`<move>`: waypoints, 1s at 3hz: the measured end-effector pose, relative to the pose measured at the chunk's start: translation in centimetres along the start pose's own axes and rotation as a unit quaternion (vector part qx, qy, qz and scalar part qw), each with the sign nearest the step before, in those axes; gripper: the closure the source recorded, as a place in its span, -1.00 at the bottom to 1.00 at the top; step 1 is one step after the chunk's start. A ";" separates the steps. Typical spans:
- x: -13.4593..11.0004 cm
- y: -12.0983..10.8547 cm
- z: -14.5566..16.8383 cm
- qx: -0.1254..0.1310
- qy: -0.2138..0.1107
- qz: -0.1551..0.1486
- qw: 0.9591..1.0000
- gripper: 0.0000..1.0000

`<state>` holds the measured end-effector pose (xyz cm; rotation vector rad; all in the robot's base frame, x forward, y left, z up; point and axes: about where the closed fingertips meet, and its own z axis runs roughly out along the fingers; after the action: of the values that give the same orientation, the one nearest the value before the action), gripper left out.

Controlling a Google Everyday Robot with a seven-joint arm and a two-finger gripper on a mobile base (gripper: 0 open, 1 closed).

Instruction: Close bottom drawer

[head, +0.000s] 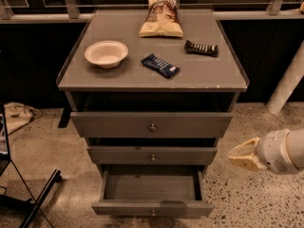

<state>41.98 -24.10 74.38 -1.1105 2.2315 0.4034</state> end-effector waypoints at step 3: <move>16.5 0.2 16.1 -0.017 -0.066 0.168 0.983 1.00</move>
Offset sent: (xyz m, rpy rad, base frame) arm -0.0178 -0.0342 -0.2805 0.3299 0.0928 -0.3366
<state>40.33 -25.90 51.47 -0.6979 2.3001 0.6376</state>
